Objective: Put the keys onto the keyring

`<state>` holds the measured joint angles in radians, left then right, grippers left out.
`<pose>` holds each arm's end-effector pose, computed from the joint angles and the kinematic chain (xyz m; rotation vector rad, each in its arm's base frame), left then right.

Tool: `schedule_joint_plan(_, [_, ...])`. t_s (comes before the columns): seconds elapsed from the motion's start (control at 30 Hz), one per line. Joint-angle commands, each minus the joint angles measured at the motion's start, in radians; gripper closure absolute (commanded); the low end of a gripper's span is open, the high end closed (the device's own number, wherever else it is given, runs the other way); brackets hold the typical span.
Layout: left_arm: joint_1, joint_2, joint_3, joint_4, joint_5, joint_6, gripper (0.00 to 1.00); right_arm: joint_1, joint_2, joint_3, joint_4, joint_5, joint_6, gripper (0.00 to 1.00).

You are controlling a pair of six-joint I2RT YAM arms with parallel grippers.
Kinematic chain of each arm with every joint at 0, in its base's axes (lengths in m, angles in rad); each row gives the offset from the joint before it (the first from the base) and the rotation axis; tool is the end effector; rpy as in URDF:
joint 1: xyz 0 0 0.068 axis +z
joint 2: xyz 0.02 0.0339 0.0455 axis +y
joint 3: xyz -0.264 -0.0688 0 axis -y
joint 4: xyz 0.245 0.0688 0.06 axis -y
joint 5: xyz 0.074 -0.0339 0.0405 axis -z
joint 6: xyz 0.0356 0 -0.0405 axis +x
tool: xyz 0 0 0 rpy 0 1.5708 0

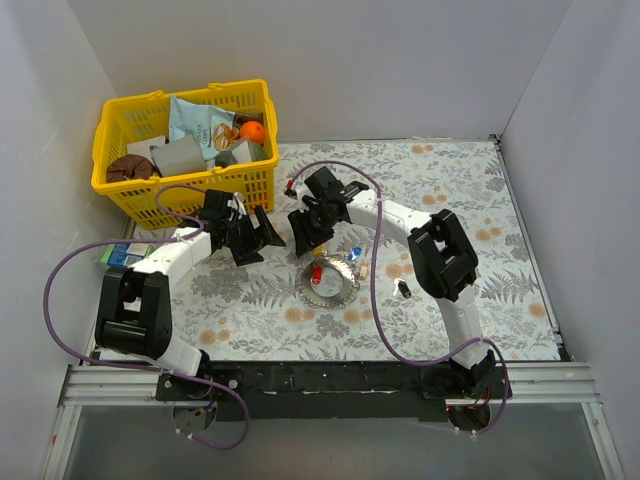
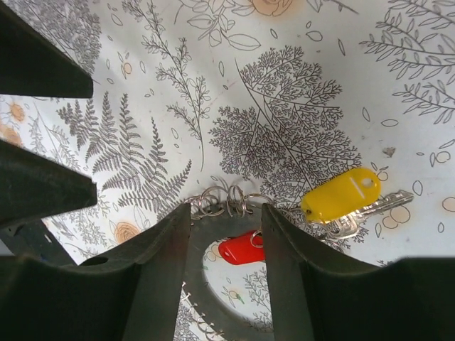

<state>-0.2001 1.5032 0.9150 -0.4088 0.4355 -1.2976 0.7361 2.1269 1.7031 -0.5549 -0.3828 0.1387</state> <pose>0.2881 -0.0737 0.2016 -1.3197 2.5130 -1.0280 0.3372 0.3235 0.2029 -0.9295 2.4866 0.8075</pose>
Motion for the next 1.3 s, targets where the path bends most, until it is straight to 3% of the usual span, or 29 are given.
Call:
schedule_joint_plan(0.0, [-0.002,-0.037,-0.008,0.013,0.051,-0.002,0.2,0.014,0.018,0.056,-0.043,0.03,-0.027,0.49])
schedule_joint_plan(0.87, [-0.002,0.011,0.016,0.01,0.072,0.029,0.2,0.022,0.097,0.036,-0.071,0.042,-0.056,0.66])
schedule_joint_plan(1.0, [-0.002,0.012,0.019,0.007,0.071,0.034,0.2,0.02,0.099,0.033,-0.063,0.032,-0.059,0.75])
schedule_joint_plan(1.07, [-0.002,0.012,0.018,0.007,0.069,0.034,0.2,0.02,0.099,0.033,-0.057,0.019,-0.057,0.88])
schedule_joint_plan(1.17, [-0.002,0.011,0.016,0.005,0.069,0.034,0.2,0.022,0.088,0.038,-0.05,0.001,-0.051,0.99])
schedule_joint_plan(1.27, [-0.002,0.009,0.012,0.007,0.063,0.035,0.2,0.02,0.065,0.049,-0.043,-0.004,-0.045,0.99])
